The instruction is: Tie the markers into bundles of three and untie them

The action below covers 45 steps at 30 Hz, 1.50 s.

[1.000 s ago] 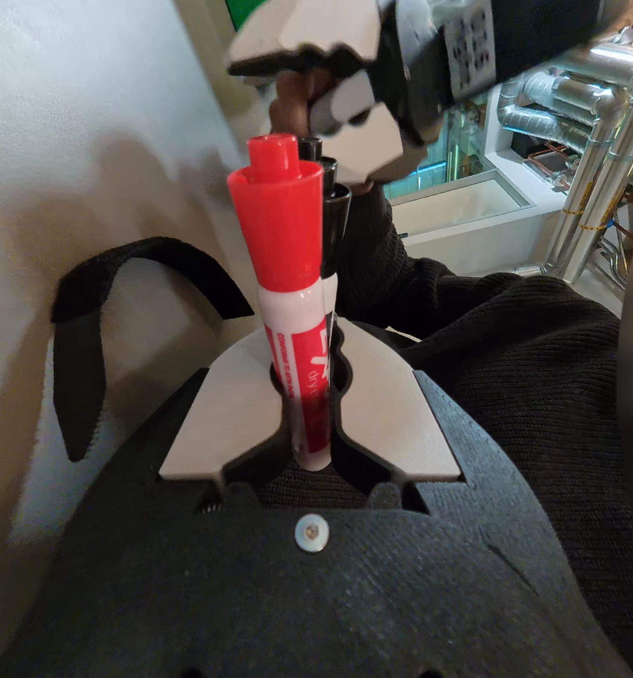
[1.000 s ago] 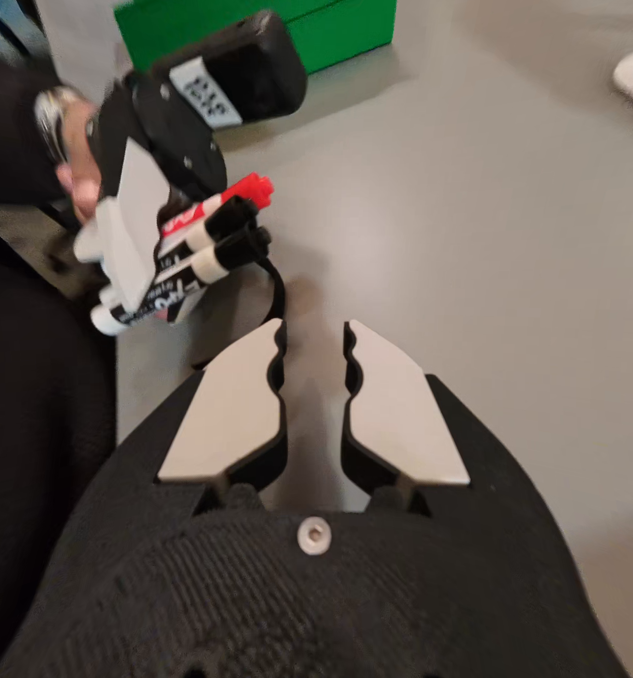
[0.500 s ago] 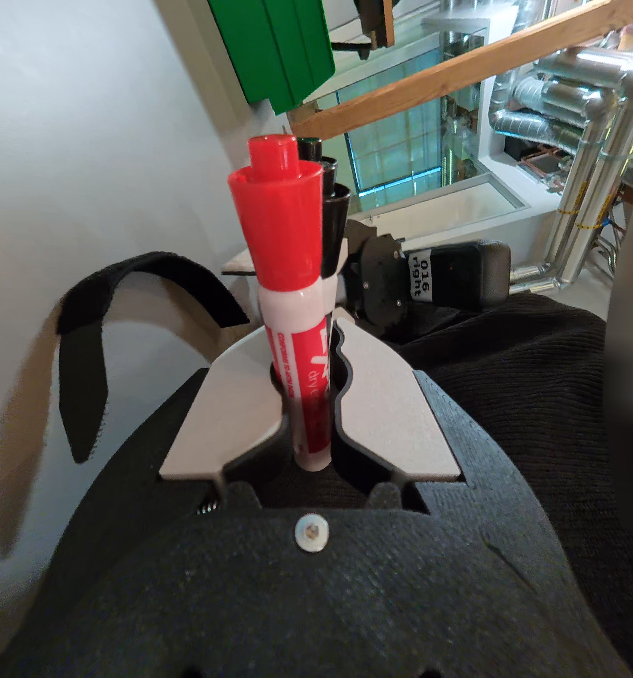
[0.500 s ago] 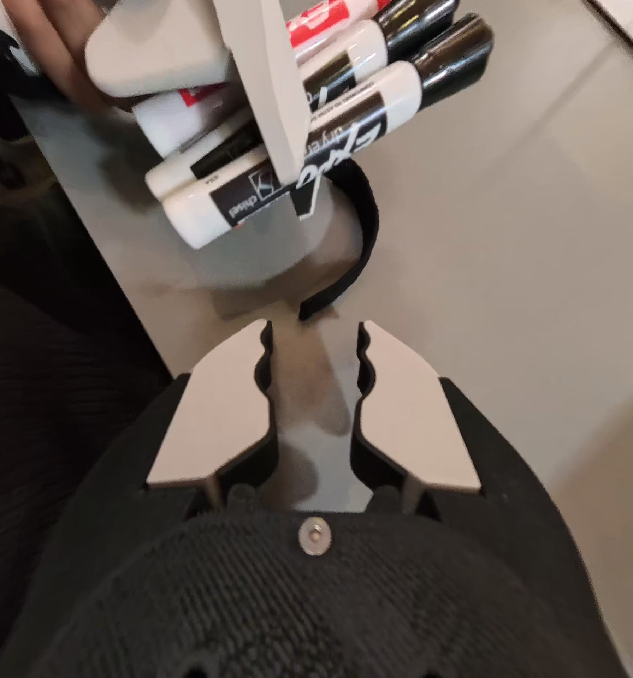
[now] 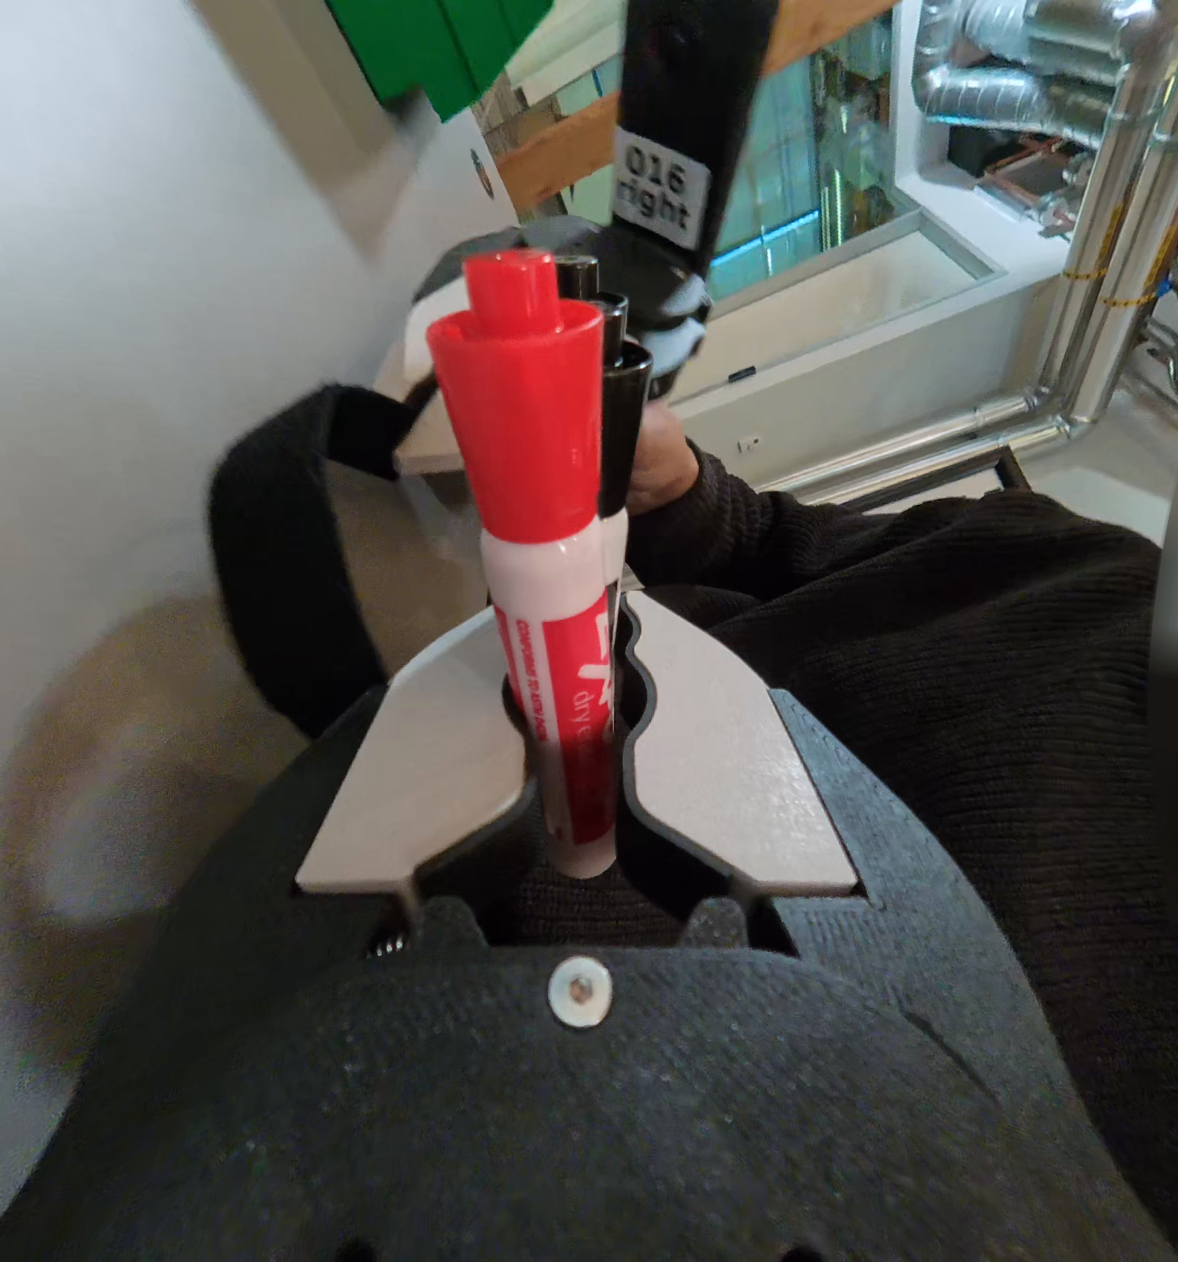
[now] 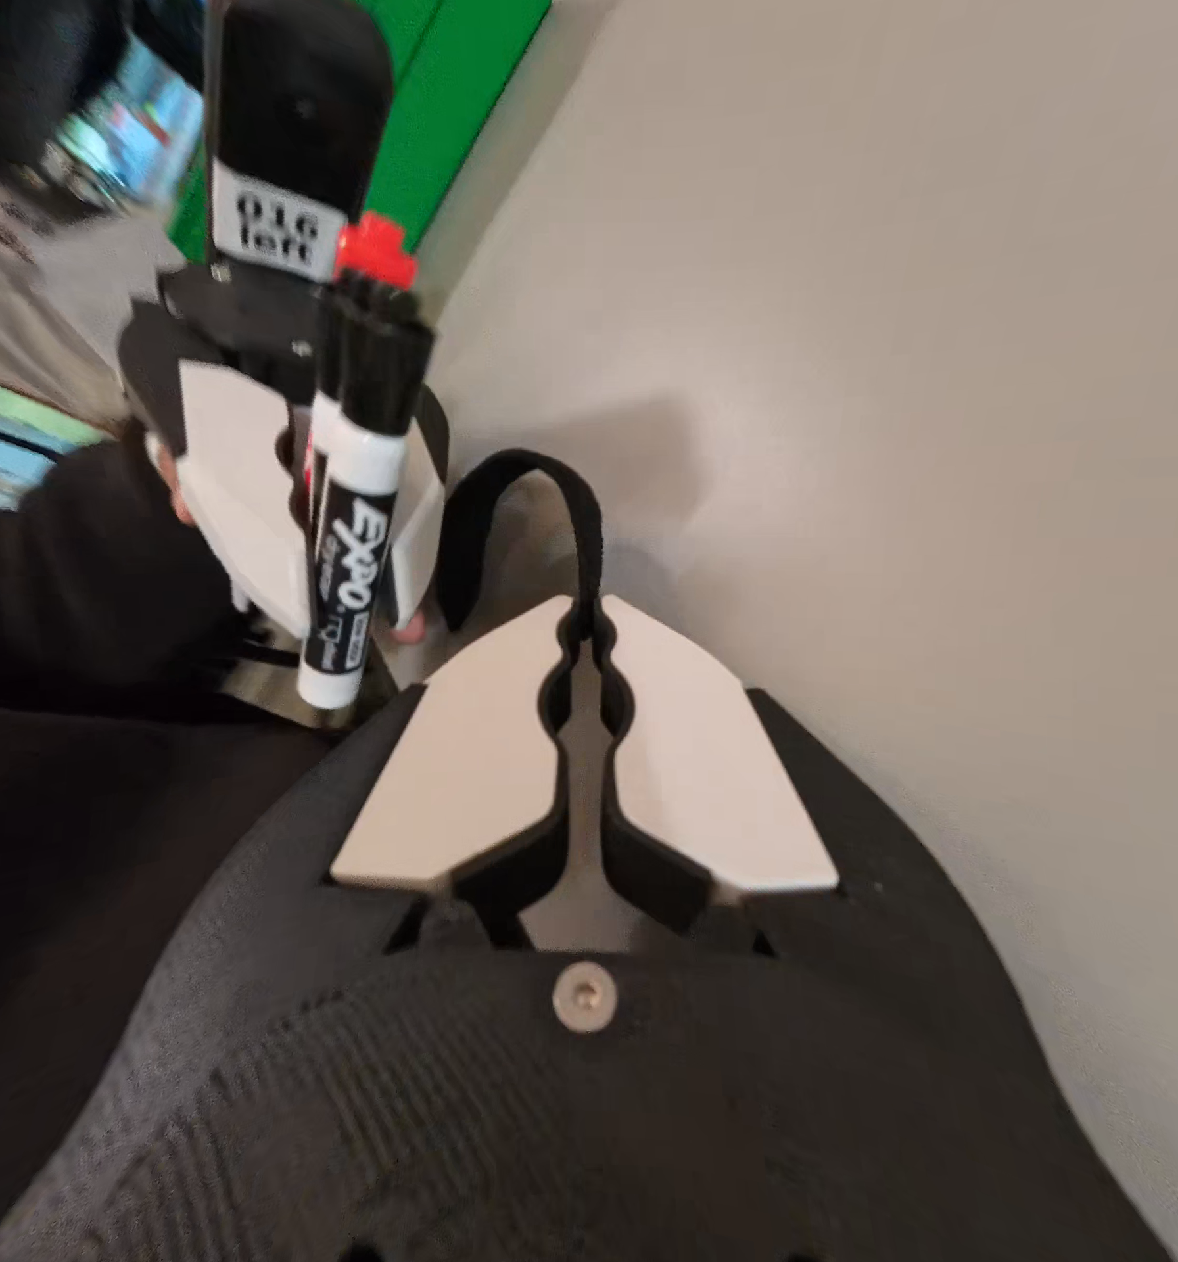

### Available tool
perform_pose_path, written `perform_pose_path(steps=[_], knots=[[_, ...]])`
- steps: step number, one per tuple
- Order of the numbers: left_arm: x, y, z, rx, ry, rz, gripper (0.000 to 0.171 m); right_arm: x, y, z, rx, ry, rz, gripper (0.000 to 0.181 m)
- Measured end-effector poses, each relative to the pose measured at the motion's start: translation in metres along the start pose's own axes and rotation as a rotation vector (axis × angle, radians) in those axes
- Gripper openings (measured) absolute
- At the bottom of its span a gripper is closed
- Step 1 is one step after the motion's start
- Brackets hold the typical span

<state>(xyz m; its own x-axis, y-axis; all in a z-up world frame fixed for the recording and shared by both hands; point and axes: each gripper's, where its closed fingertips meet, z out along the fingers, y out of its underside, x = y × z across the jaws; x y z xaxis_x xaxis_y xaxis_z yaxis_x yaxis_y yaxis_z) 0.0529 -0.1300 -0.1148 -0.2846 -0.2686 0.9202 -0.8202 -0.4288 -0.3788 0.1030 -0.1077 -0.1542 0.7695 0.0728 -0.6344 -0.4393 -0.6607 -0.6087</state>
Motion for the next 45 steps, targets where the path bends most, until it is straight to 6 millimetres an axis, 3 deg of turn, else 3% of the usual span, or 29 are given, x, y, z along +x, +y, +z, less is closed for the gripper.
perform_pose_path(steps=[3,7,14,17,20,40,45], knots=[[0.004,0.003,0.003,-0.018,0.01,0.023,0.019,0.009,-0.001,-0.008,0.019,-0.029,0.128,0.003],[0.0,0.008,0.007,-0.042,0.001,0.006,0.019,0.011,0.003,-0.008,-0.007,-0.002,0.122,0.003],[-0.002,0.011,0.01,-0.058,0.015,-0.013,0.019,-0.041,0.007,-0.004,-0.049,-0.358,0.199,0.003],[0.0,0.013,0.011,-0.071,0.031,-0.015,0.017,-0.049,0.018,-0.005,-0.13,-0.439,0.227,0.003],[0.004,0.016,0.013,-0.089,0.053,-0.012,0.019,-0.06,0.017,-0.011,-0.135,-0.538,0.264,0.003],[0.004,0.018,0.014,-0.097,0.053,-0.022,0.019,-0.057,0.017,-0.017,-0.145,-0.564,0.31,0.003],[-0.02,0.021,0.012,-0.105,-0.051,-0.153,0.019,-0.046,0.024,-0.015,-0.172,-0.489,0.304,0.003]])
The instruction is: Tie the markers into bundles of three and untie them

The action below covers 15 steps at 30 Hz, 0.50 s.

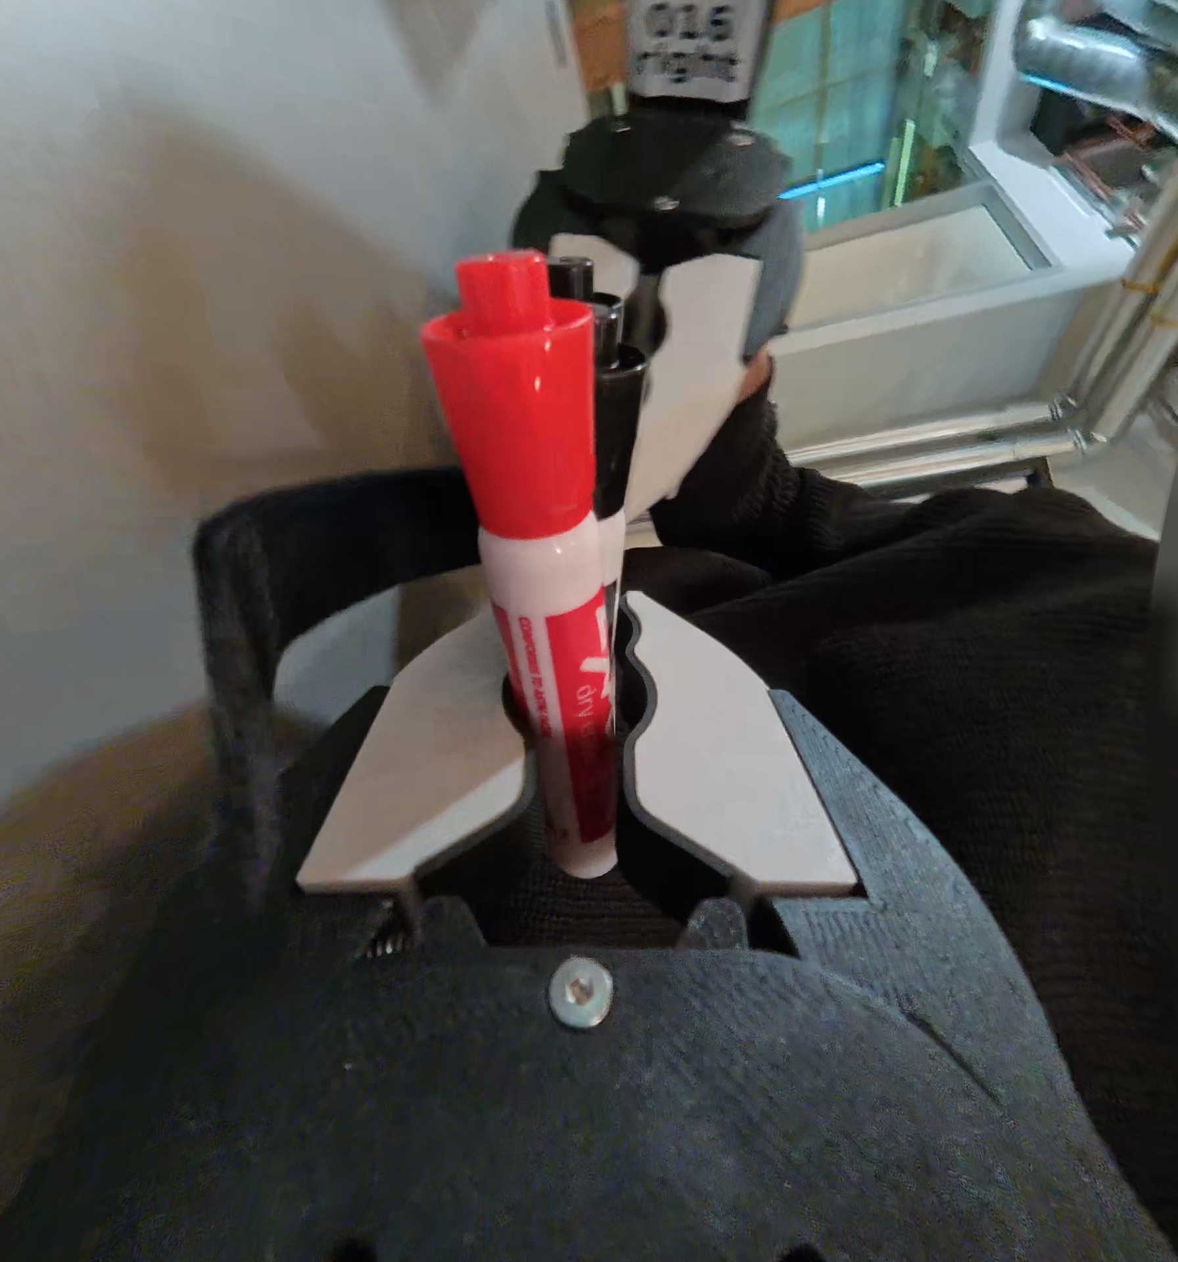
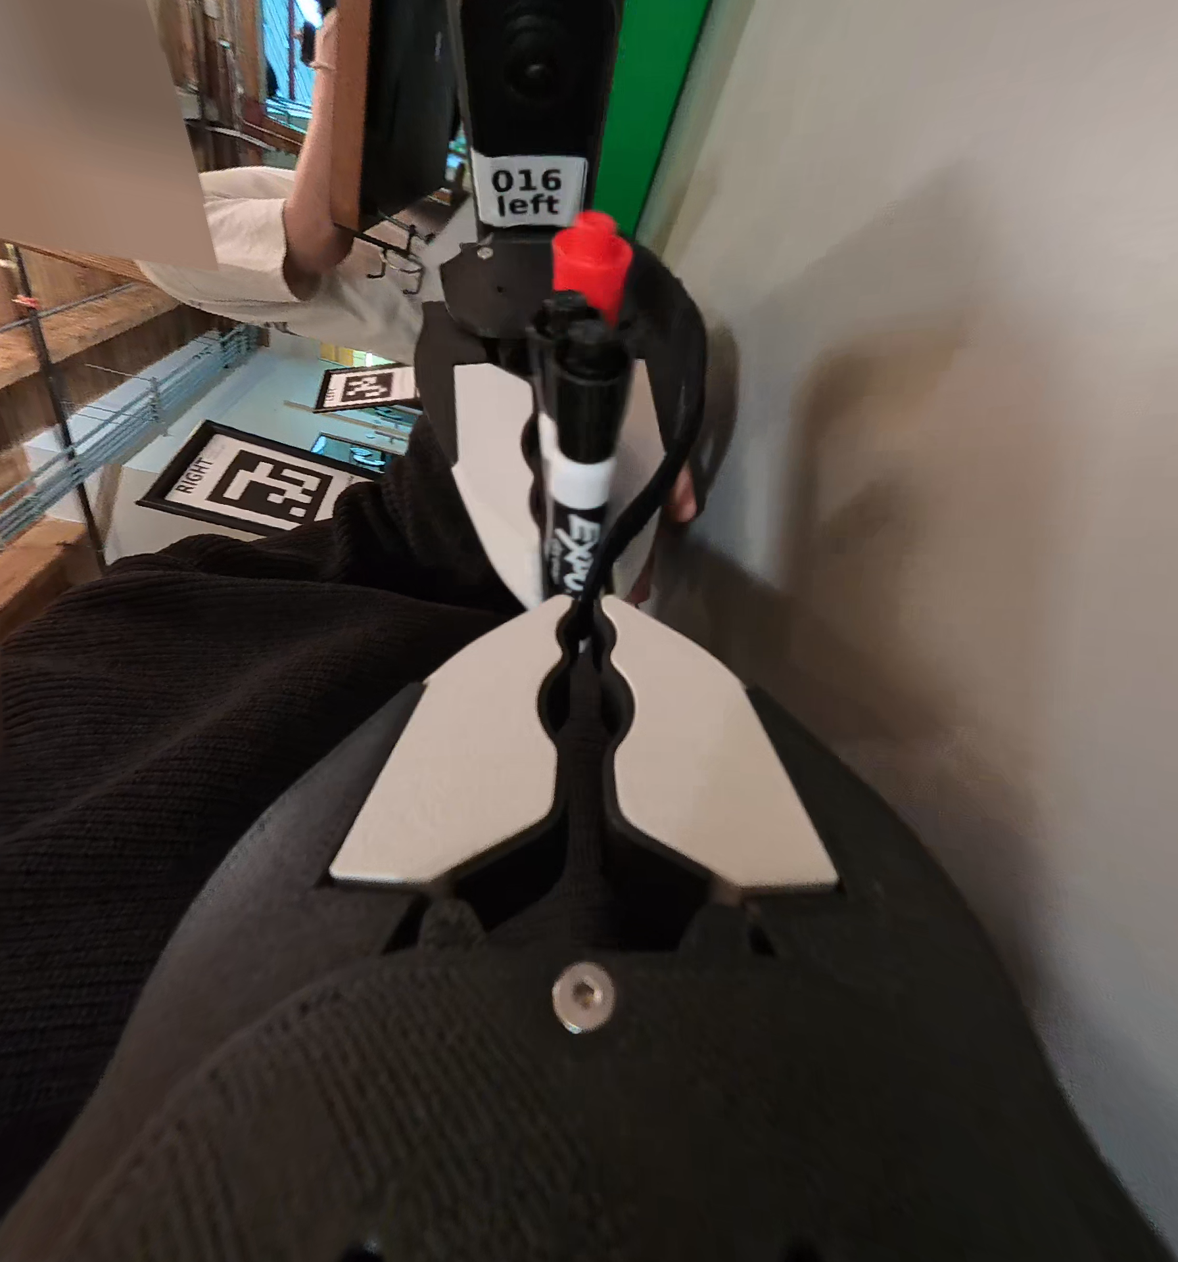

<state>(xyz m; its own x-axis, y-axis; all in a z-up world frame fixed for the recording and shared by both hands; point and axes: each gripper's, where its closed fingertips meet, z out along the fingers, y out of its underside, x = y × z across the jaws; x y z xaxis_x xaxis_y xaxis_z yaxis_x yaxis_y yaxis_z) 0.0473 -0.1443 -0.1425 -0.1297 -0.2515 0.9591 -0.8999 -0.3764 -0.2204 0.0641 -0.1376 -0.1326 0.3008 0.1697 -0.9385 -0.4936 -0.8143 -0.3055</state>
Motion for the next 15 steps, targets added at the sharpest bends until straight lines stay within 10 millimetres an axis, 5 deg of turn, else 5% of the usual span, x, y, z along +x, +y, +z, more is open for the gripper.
perform_pose_path(steps=[9,15], knots=[[-0.01,-0.003,-0.004,0.017,-0.006,-0.102,0.019,0.018,0.0,0.0,-0.006,0.126,-0.005,0.006],[-0.01,-0.004,-0.002,0.005,0.012,-0.125,0.019,0.023,-0.004,-0.006,0.011,0.163,-0.004,0.033]])
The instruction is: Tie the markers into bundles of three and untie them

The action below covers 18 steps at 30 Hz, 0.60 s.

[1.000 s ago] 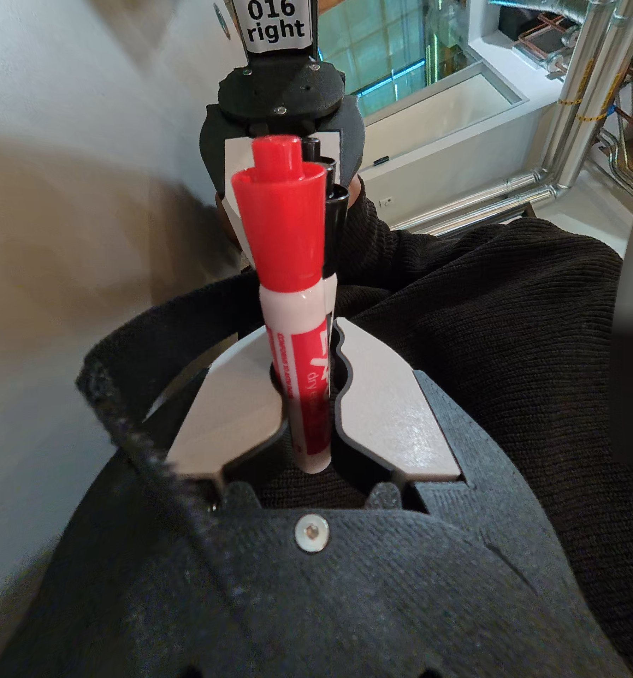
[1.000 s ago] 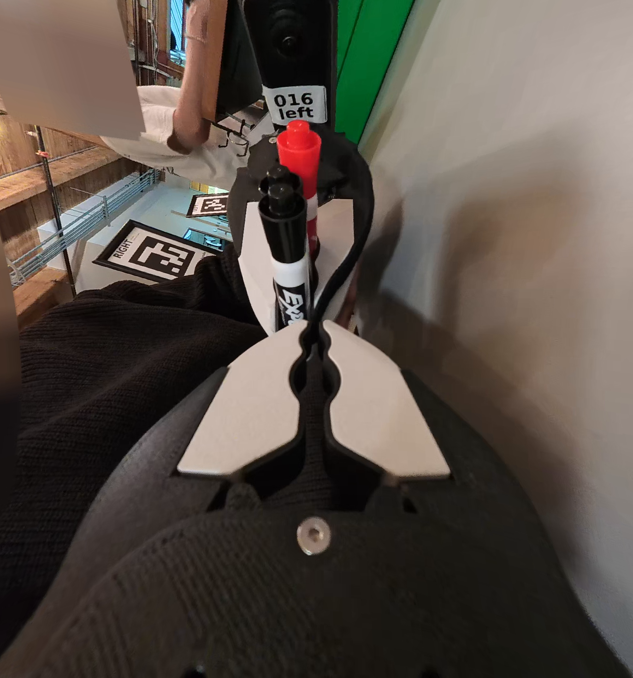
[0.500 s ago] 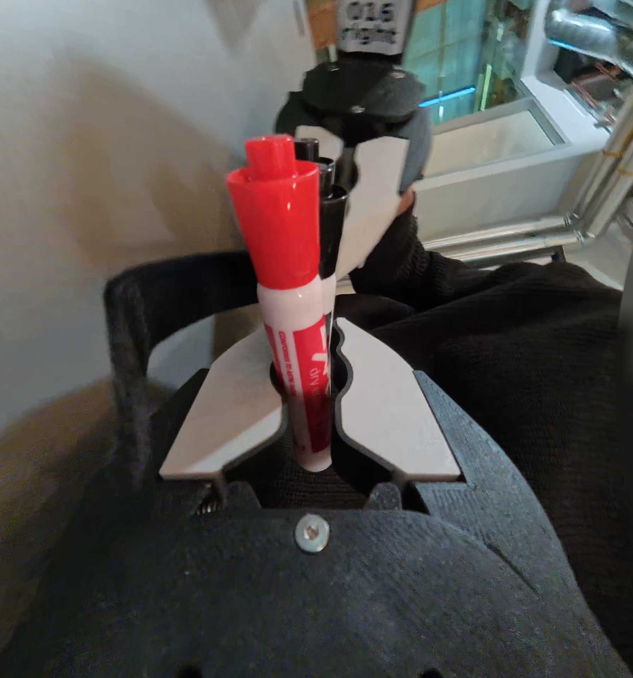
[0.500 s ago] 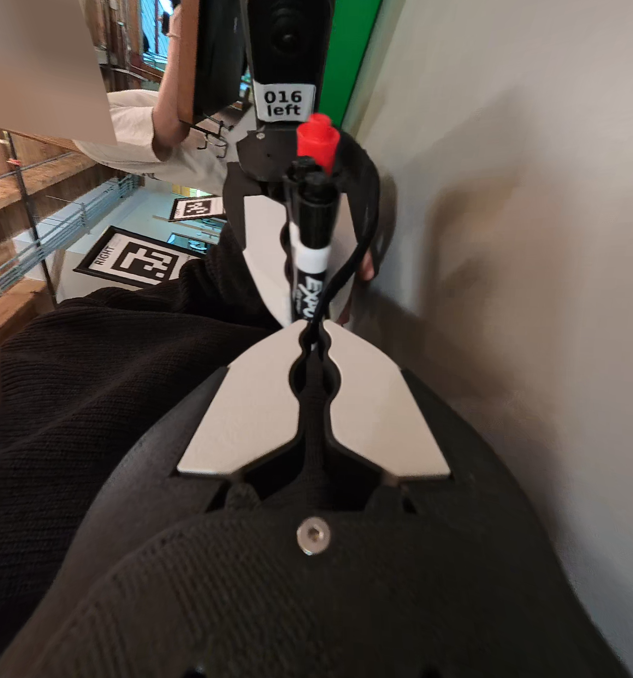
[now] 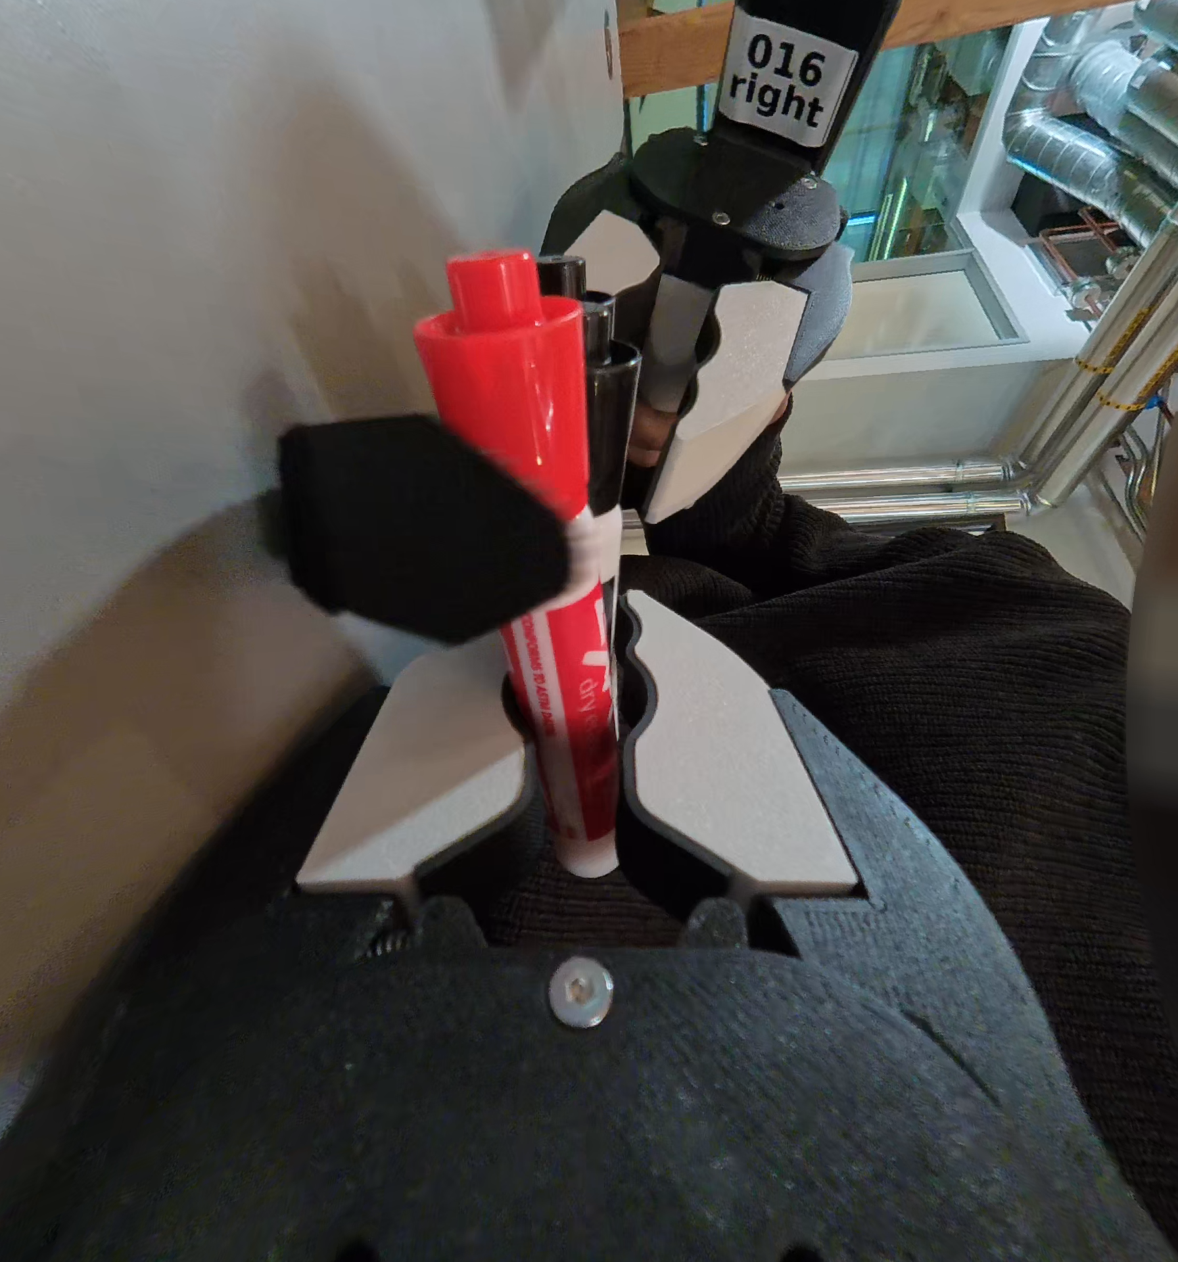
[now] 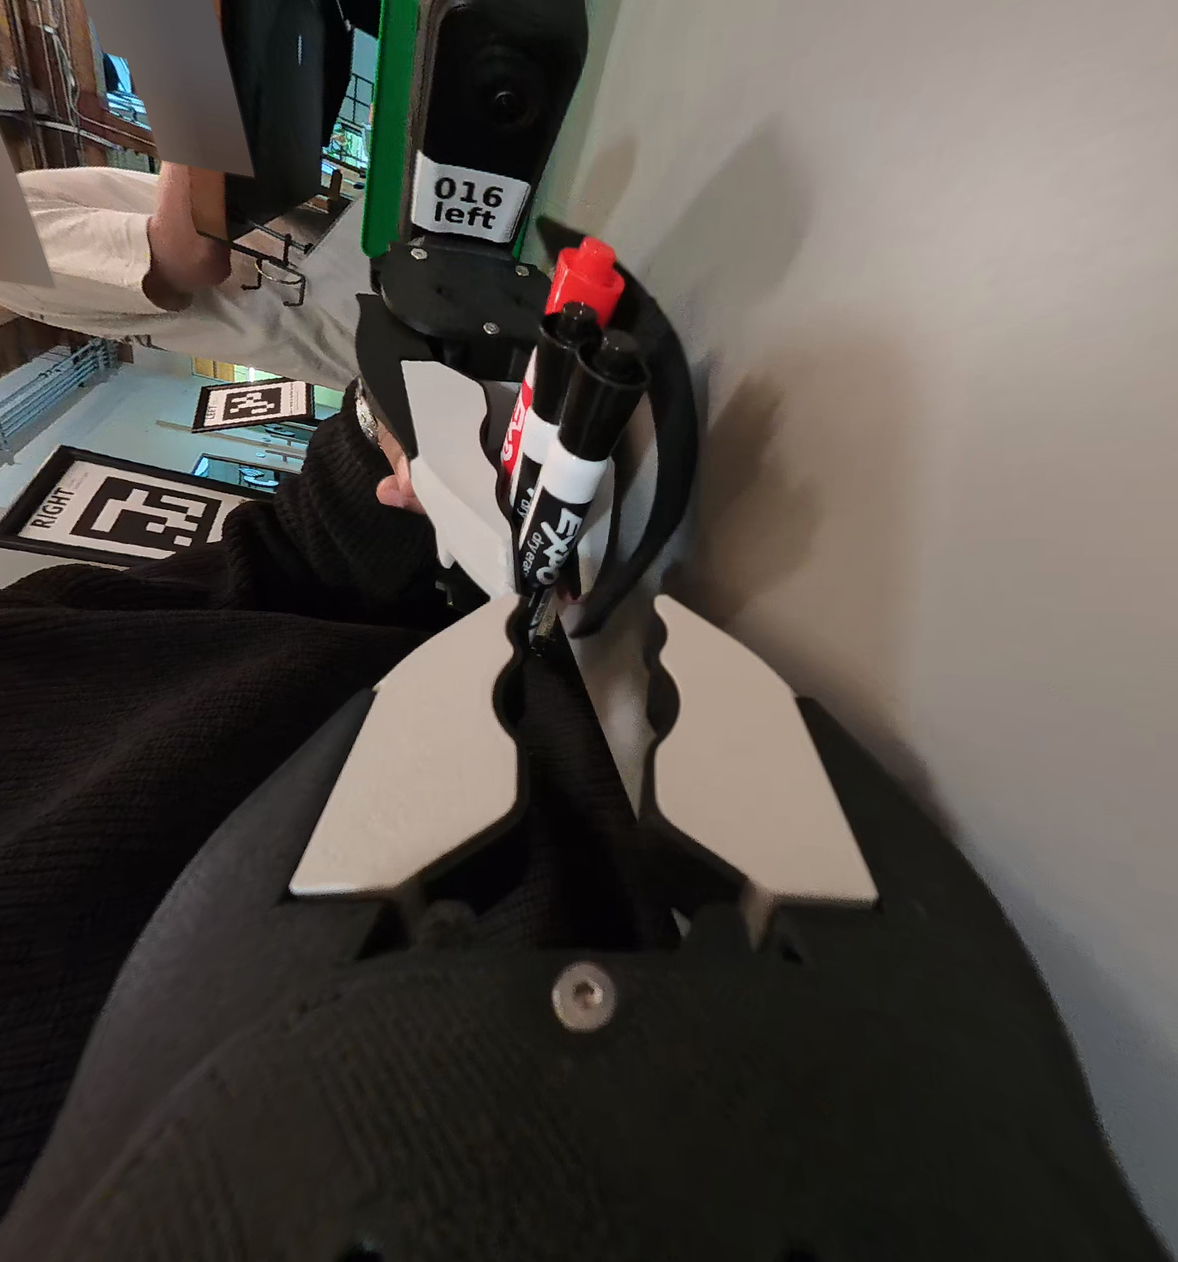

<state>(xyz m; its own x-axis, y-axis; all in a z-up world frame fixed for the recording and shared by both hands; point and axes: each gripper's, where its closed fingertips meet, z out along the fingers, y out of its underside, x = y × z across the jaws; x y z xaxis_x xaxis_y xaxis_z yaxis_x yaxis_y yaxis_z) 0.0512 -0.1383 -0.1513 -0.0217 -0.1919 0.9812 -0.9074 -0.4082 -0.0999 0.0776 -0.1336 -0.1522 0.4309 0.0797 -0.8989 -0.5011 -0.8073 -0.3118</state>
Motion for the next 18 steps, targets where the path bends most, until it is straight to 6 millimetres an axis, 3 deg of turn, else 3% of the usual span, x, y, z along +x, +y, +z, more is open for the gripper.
perform_pose_path(steps=[5,11,14,18], knots=[[0.0,-0.002,0.0,0.001,0.007,-0.013,0.019,0.005,-0.007,-0.013,0.016,0.064,-0.062,0.042],[-0.001,-0.001,0.001,-0.01,0.001,-0.022,0.019,-0.016,-0.058,-0.036,0.163,0.157,-0.302,0.041],[-0.001,-0.001,0.001,-0.012,0.001,-0.021,0.02,-0.029,-0.073,-0.024,0.114,0.221,-0.472,0.04],[-0.001,-0.001,0.002,-0.016,0.002,-0.017,0.02,-0.026,-0.079,0.009,-0.041,0.296,-0.655,0.036]])
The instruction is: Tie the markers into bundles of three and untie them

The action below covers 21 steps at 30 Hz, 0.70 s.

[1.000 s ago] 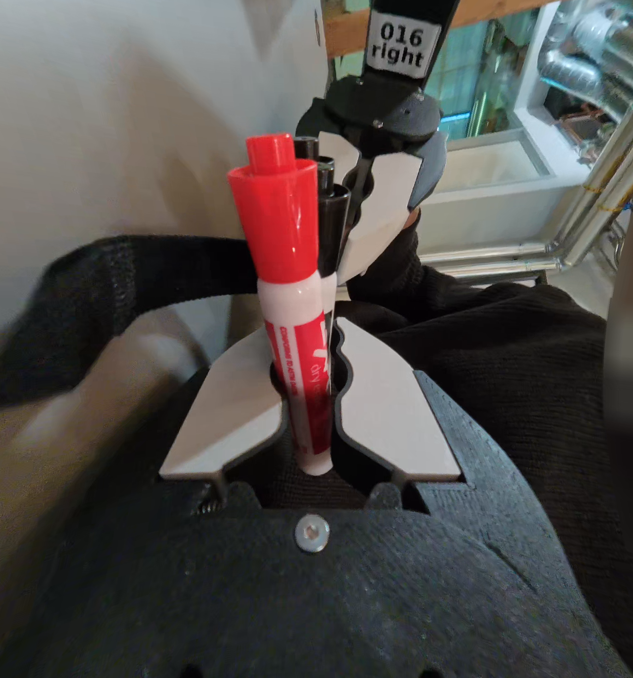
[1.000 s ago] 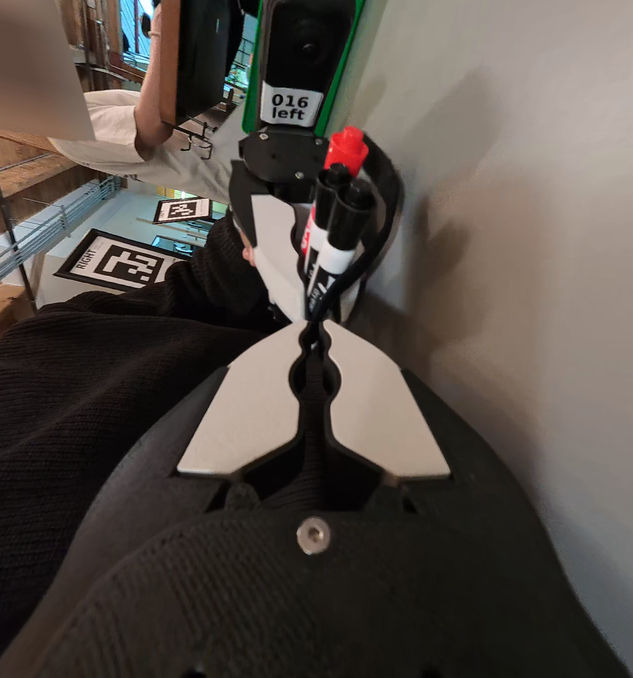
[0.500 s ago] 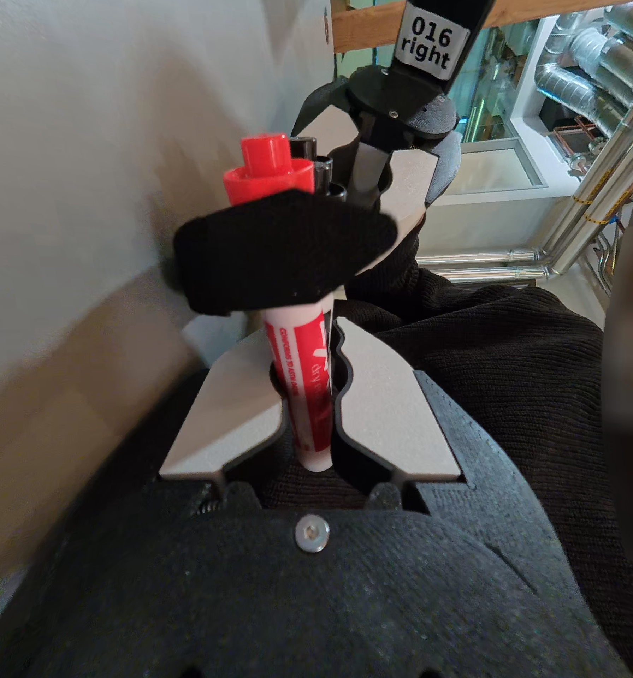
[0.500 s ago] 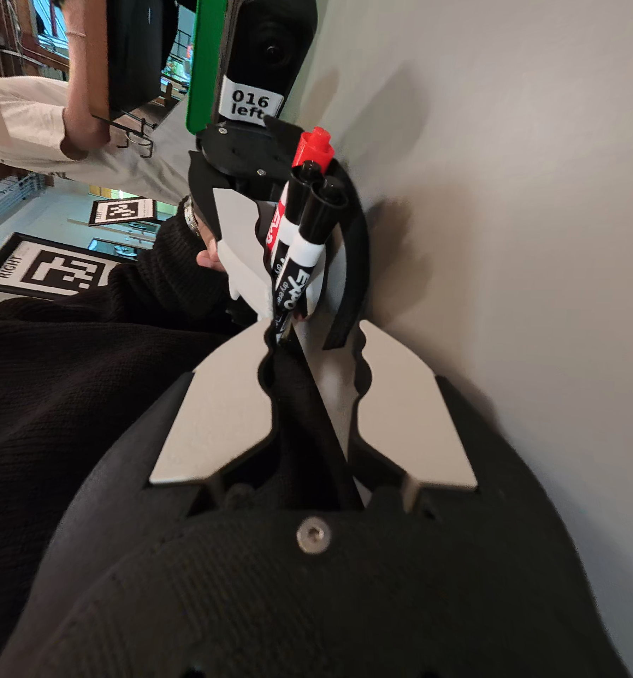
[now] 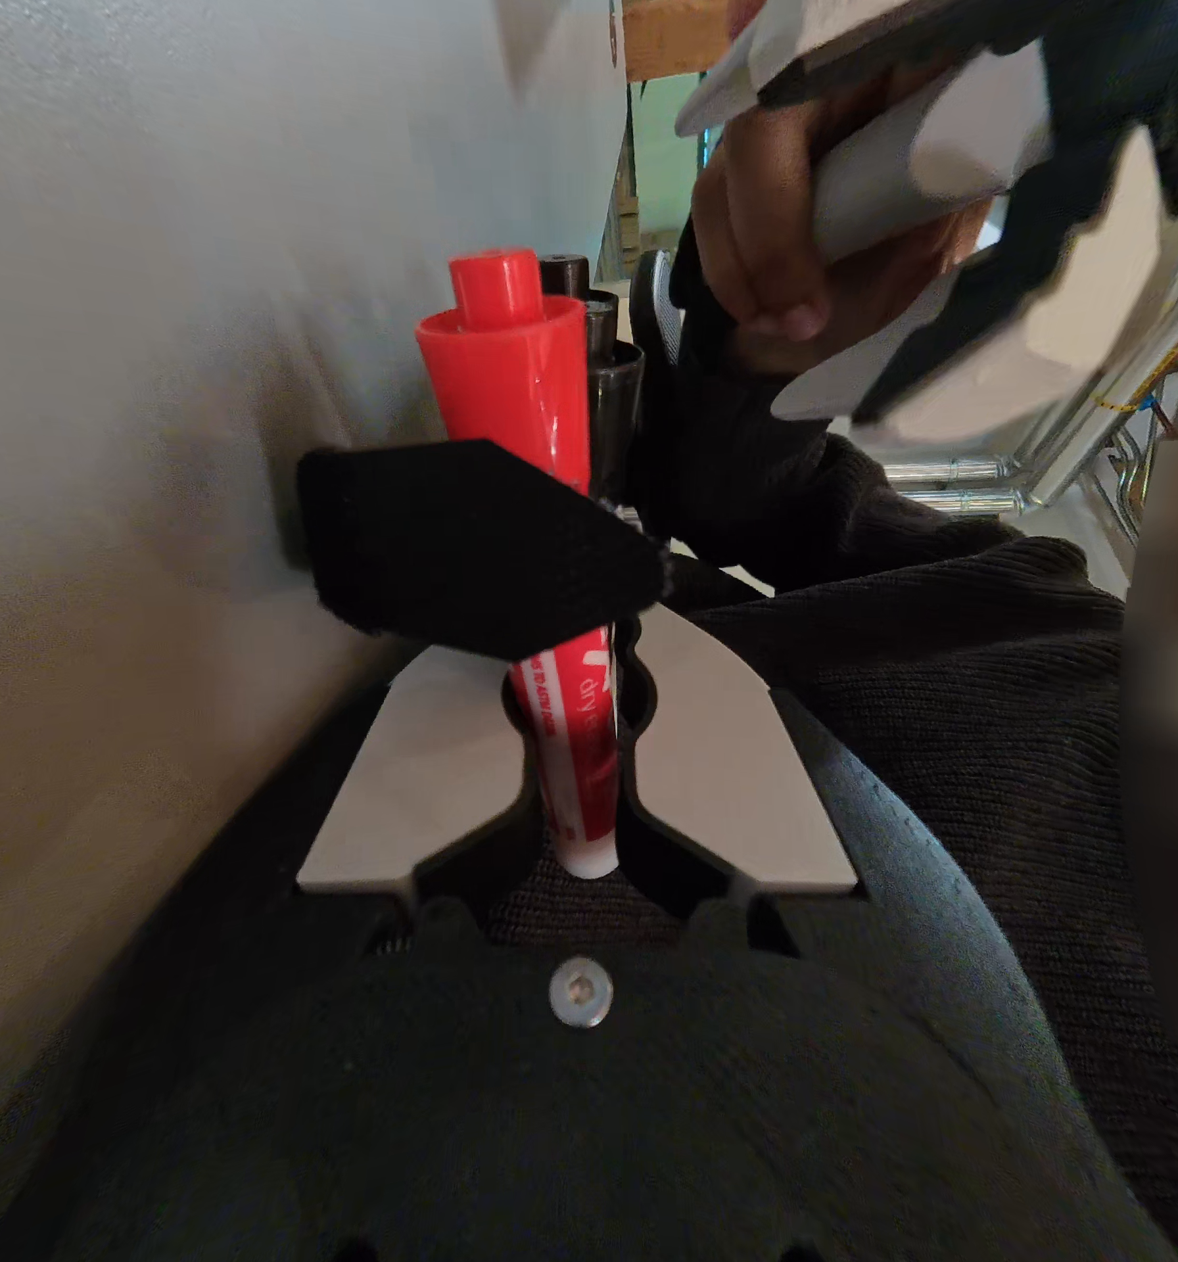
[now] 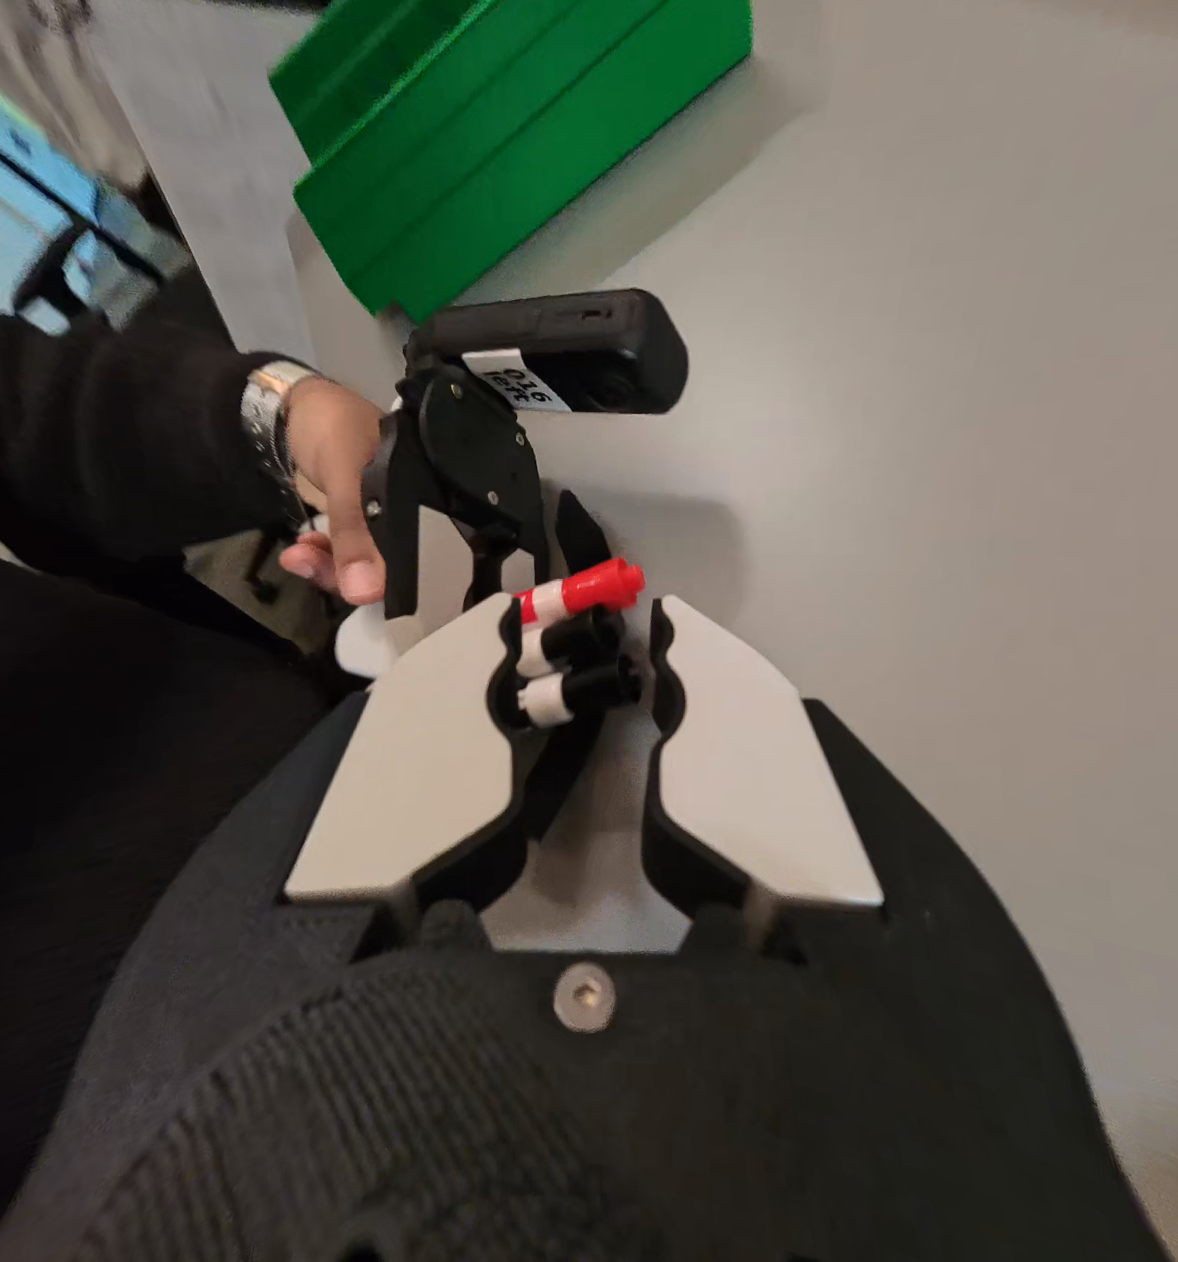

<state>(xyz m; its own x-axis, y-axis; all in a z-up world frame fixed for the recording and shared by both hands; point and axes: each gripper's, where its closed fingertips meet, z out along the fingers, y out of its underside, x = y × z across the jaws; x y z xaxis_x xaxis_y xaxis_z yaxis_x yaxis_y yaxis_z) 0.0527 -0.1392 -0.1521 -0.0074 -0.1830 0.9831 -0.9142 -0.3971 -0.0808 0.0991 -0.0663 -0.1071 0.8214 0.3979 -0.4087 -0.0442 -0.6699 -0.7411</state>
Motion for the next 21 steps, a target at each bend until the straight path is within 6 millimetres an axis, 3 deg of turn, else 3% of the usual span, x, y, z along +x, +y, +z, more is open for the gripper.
perform_pose_path(steps=[5,10,14,16,21], knots=[[0.0,0.0,0.0,0.0,0.002,0.005,0.019,-0.006,-0.014,0.038,-0.124,-0.051,-0.16,0.036],[0.001,0.001,0.0,-0.001,0.007,0.01,0.019,-0.007,-0.014,0.06,-0.235,-0.082,-0.196,0.035],[0.001,0.001,0.0,-0.002,0.01,0.013,0.022,-0.004,-0.008,0.066,-0.271,-0.099,-0.182,0.022],[0.001,0.001,0.0,-0.001,0.009,0.012,0.019,-0.005,-0.01,0.063,-0.253,-0.107,-0.174,0.005],[0.001,0.0,0.0,-0.001,0.009,0.012,0.019,-0.006,-0.018,0.052,-0.203,-0.124,-0.16,0.001]])
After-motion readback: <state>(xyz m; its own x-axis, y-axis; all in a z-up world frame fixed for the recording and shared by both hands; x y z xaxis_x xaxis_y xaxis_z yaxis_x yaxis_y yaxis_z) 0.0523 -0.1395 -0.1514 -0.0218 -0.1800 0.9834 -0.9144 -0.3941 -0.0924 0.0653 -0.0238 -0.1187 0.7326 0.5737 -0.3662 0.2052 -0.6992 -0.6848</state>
